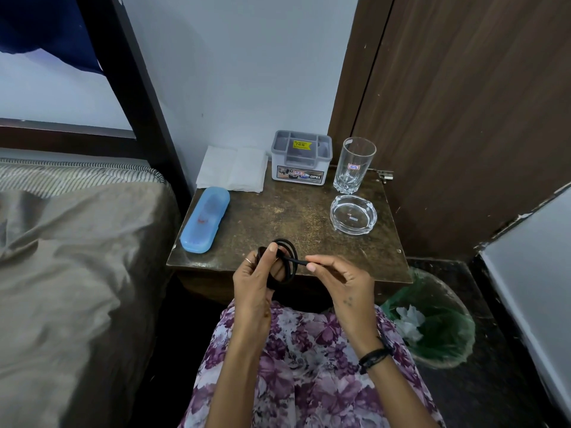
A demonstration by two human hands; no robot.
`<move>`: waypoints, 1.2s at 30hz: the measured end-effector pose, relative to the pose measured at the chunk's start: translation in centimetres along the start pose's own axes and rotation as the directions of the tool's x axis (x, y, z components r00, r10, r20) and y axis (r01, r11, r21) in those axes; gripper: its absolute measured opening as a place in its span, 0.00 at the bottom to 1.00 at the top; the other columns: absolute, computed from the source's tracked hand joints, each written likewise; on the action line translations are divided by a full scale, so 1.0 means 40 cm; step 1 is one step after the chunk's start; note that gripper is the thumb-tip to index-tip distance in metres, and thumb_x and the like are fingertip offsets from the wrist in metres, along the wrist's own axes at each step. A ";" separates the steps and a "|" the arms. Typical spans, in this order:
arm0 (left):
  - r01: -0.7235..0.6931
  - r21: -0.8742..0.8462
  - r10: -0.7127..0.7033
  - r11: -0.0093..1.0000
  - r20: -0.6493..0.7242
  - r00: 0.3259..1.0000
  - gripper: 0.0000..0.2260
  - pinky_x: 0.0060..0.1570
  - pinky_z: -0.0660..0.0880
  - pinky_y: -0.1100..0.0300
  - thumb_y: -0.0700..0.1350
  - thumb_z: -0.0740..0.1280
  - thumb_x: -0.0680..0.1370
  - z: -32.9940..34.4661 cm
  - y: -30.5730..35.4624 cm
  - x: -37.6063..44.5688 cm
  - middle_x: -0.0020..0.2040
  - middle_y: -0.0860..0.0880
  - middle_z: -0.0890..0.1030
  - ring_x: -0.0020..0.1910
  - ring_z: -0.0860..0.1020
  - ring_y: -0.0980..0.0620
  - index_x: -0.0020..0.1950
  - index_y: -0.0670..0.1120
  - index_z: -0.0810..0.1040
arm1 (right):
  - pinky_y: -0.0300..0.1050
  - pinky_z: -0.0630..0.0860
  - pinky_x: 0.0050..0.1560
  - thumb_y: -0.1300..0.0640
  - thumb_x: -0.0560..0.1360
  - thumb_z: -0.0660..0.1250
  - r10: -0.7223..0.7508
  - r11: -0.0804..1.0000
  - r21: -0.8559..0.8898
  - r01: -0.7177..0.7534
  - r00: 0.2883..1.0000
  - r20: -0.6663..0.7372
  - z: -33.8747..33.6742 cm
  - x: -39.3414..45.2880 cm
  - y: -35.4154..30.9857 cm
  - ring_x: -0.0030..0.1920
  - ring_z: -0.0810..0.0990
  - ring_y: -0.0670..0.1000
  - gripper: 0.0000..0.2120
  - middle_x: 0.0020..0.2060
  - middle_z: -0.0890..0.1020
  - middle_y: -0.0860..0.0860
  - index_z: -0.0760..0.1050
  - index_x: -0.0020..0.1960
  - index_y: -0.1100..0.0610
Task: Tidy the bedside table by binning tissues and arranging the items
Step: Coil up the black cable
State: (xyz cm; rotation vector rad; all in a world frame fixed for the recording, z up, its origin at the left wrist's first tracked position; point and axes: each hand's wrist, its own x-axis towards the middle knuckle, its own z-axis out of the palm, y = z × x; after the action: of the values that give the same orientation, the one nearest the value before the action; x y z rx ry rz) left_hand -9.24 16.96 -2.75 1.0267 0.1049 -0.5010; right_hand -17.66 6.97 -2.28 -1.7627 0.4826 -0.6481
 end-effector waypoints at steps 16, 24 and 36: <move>0.004 0.075 0.005 0.997 -0.119 0.993 0.09 0.41 0.80 0.64 0.46 0.67 0.76 -0.019 -0.008 0.031 0.50 0.47 0.83 0.43 0.83 0.57 0.55 0.47 0.75 | 0.36 0.80 0.44 0.61 0.75 0.66 0.437 0.831 0.257 -0.493 0.865 0.247 0.036 0.064 0.001 0.45 0.85 0.49 0.10 0.45 0.85 0.54 0.79 0.55 0.57; -0.017 0.372 0.036 0.928 -0.045 0.998 0.15 0.51 0.76 0.60 0.41 0.68 0.76 -0.050 -0.013 0.140 0.59 0.45 0.80 0.56 0.79 0.51 0.61 0.44 0.73 | 0.34 0.81 0.41 0.64 0.76 0.65 0.461 0.834 0.254 -0.490 0.871 0.169 0.094 0.176 0.052 0.37 0.84 0.45 0.09 0.39 0.83 0.53 0.78 0.55 0.64; -0.223 0.880 0.437 0.420 0.019 0.899 0.12 0.52 0.73 0.62 0.43 0.67 0.76 -0.061 -0.004 0.277 0.53 0.49 0.79 0.54 0.77 0.53 0.59 0.45 0.76 | 0.51 0.82 0.37 0.56 0.72 0.70 0.329 0.937 -0.104 -0.334 0.942 -0.066 0.210 0.283 0.156 0.32 0.80 0.46 0.04 0.40 0.84 0.53 0.80 0.44 0.57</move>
State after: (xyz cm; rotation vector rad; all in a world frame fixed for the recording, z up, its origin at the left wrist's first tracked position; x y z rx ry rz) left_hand 0.82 15.07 -7.62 2.0840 -0.2019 -0.0125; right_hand -3.54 4.41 -7.97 -1.7208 0.8441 -0.4292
